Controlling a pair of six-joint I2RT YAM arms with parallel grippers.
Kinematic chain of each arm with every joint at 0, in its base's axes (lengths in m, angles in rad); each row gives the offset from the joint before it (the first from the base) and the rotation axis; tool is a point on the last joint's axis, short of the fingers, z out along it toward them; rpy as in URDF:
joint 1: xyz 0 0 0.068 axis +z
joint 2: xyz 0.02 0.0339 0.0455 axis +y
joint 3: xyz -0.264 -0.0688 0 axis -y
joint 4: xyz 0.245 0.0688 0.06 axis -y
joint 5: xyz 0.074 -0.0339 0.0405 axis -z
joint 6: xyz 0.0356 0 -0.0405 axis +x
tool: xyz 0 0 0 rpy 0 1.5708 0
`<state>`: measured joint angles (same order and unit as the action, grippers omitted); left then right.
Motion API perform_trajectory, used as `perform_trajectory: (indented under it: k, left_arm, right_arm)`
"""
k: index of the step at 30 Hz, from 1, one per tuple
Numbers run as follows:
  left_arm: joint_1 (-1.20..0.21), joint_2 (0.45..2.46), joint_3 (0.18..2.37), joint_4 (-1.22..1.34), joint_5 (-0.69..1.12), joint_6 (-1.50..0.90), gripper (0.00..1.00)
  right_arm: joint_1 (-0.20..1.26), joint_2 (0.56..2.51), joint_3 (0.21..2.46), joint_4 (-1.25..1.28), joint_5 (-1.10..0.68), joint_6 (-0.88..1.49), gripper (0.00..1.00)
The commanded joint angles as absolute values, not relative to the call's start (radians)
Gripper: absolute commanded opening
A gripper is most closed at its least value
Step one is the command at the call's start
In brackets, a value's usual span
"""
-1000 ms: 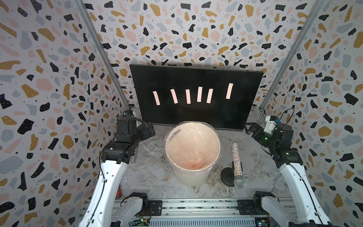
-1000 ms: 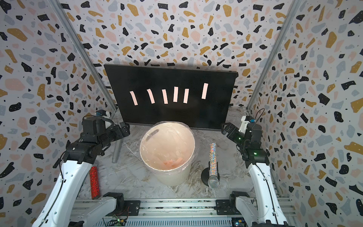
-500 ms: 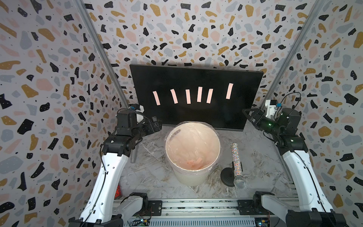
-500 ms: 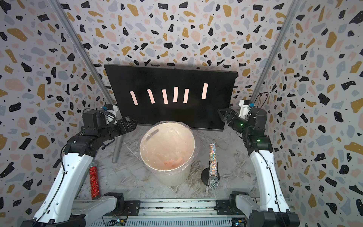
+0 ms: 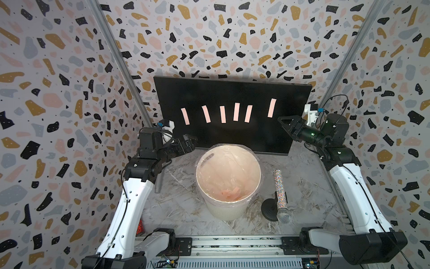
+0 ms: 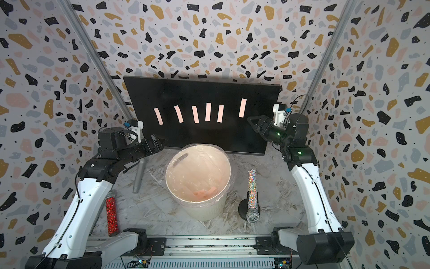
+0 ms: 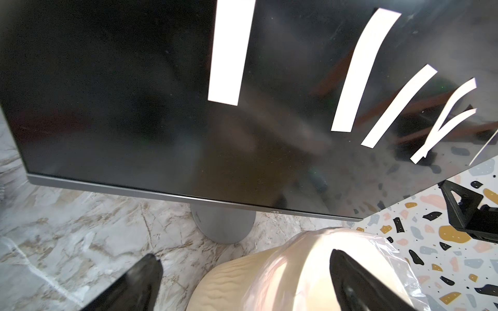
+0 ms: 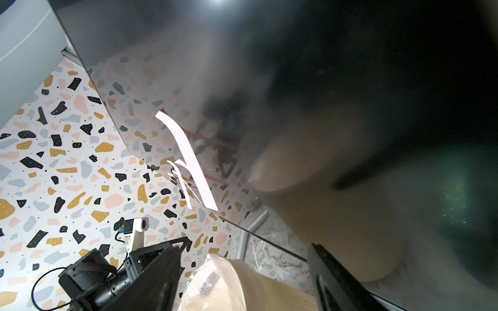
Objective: Remove the sticky note from the monitor
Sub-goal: Tear off the sticky note from the monitor.
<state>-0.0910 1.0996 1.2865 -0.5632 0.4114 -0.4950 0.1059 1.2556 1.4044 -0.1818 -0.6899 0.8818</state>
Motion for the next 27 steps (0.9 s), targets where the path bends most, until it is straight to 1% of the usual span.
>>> perform_trajectory:
  k: [1, 12, 20, 27]
  left_arm:
    - [-0.089, 1.089, 1.259, -0.487, 0.457, -0.515, 0.99]
    - [-0.1, 1.063, 1.255, -0.492, 0.478, -0.554, 1.0]
    - [-0.101, 1.058, 1.277, -0.505, 0.484, -0.566, 0.99]
    - [-0.101, 1.054, 1.281, -0.498, 0.503, -0.581, 0.99]
  right_arm:
    - [0.134, 1.277, 1.473, -0.159, -0.693, 0.895, 0.77]
    - [0.186, 1.326, 1.525, -0.139, -0.615, 0.892, 0.74]
    - [0.207, 1.357, 1.546, -0.105, -0.585, 0.908, 0.68]
    - [0.224, 1.376, 1.554, -0.08, -0.557, 0.922, 0.6]
